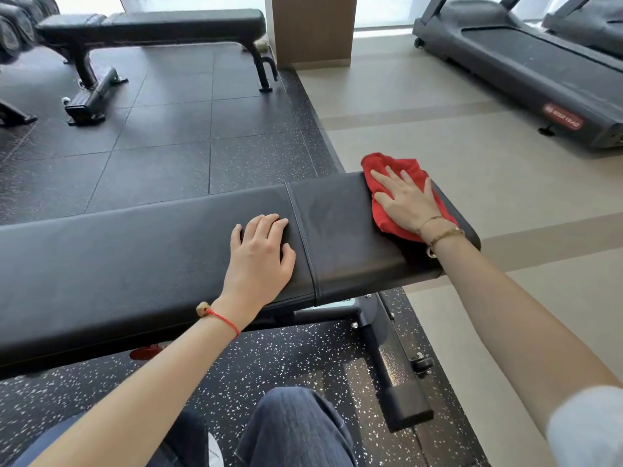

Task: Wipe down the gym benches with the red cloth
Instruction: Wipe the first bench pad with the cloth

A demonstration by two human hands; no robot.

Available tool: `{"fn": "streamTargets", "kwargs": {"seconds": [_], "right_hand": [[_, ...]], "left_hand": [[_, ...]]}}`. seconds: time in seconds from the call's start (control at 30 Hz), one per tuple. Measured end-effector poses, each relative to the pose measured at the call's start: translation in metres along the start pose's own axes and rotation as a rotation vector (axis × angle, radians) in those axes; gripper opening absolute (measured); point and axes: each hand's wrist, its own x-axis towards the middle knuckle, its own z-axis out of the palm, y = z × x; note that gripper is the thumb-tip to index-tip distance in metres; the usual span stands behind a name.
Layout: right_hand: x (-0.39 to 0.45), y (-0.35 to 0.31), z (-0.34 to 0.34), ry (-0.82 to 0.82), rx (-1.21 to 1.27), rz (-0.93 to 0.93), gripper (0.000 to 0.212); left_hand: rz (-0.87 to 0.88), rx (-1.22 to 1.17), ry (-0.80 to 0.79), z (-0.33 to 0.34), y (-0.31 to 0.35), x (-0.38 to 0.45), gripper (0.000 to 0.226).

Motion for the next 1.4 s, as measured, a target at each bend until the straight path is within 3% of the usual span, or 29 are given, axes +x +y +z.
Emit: {"fn": "streamTargets", "kwargs": {"seconds": [0.1,0.27,0.5,0.67,0.8,0.87,1.07,1.23,1.4], "right_hand": [[0.0,-0.018,0.002,-0.025,-0.028,-0.054,0.053],[-0.04,-0.032,0.019,-0.004,-0.012,-0.338,0.054],[0.015,-0.048,0.01,-0.016,-0.003,-0.12,0.051],[-0.006,-0.102,0.027,0.001,0.023,-0.287,0.052],[-0.058,-0.099,0.036,0.047,0.048,-0.465,0.052],[-0.065,-0.079,0.034,0.053,0.067,-0.456,0.052],[-0.007,-0.063,0.018,0.026,0.027,-0.151,0.052],[-0.03,-0.108,0.034,0.03,-0.024,-0.325,0.053],[-0.099,-0.087,0.041,0.108,0.006,-0.378,0.053]], "left_hand": [[0.005,0.006,0.011,0.0,-0.001,0.001,0.043],[0.005,0.006,0.036,0.002,-0.003,0.001,0.042],[-0.002,0.029,0.039,0.001,0.001,0.001,0.042],[-0.011,0.024,0.039,-0.002,0.001,0.002,0.042],[-0.012,0.021,0.046,-0.002,0.002,0.002,0.046],[-0.014,0.018,0.04,-0.002,0.002,0.002,0.046],[-0.026,0.033,0.024,-0.001,0.004,0.002,0.042],[-0.02,0.037,0.02,-0.003,0.003,0.001,0.042],[-0.015,0.026,0.022,-0.002,0.002,0.003,0.042]]}}
